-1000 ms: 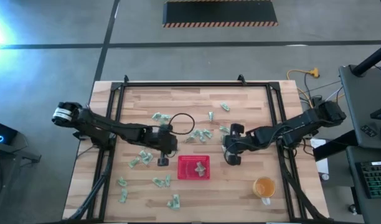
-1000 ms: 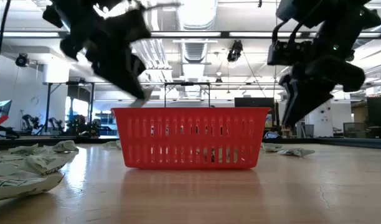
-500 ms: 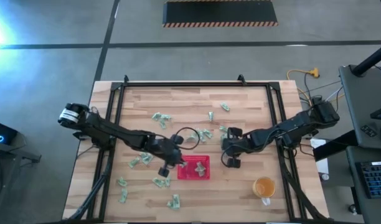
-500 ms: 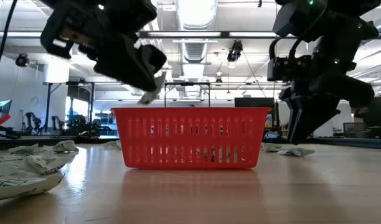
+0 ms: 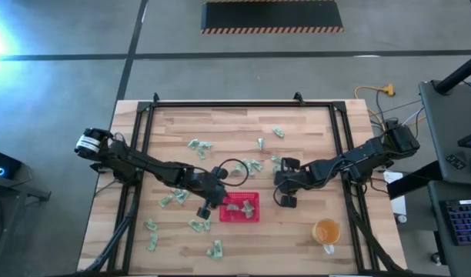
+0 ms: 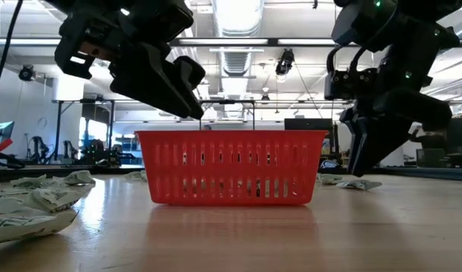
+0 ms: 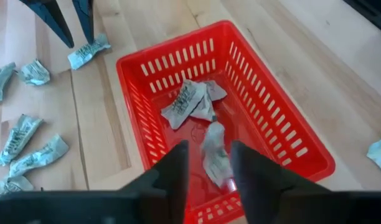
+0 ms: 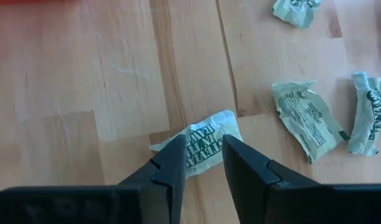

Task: Pick and place Stevia / Truvia into bins
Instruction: Put the white stevia packet into the red bin

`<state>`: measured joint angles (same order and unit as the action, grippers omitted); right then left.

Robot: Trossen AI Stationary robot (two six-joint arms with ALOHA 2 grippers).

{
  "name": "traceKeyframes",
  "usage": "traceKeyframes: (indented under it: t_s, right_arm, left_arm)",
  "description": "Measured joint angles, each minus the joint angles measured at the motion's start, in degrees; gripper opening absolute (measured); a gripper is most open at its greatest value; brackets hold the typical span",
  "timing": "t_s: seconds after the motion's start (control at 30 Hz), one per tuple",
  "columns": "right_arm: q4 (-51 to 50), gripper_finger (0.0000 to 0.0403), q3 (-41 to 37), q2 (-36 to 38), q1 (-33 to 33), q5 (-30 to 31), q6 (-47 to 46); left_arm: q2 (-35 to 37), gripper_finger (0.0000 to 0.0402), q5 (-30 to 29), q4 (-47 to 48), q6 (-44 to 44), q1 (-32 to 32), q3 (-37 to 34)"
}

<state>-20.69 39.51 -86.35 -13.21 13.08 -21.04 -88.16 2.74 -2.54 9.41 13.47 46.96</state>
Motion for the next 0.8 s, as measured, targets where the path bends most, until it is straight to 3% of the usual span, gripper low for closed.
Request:
traceKeyframes:
  t_s: [0.23,0.47,0.63,0.8]
  right_arm:
    - [0.5,0.0144,-0.8,0.0,0.3,0.4,-1.7]
    - [1.5,0.0167,-1.8,0.0,0.4,-0.2,-2.3]
    - [4.1,0.0153,-3.5,0.0,1.1,-5.4,-2.6]
    - [4.4,0.0113,-3.7,0.0,1.3,-6.1,-2.3]
  left_arm:
    - [2.2,0.0178,0.0,0.7,-3.3,0.0,0.3]
    - [6.3,0.0189,0.0,4.7,-4.6,0.0,0.3]
    - [8.6,0.0189,0.1,5.6,-6.1,0.0,-0.5]
    - [10.6,0.0189,0.0,6.1,-6.2,0.0,-0.5]
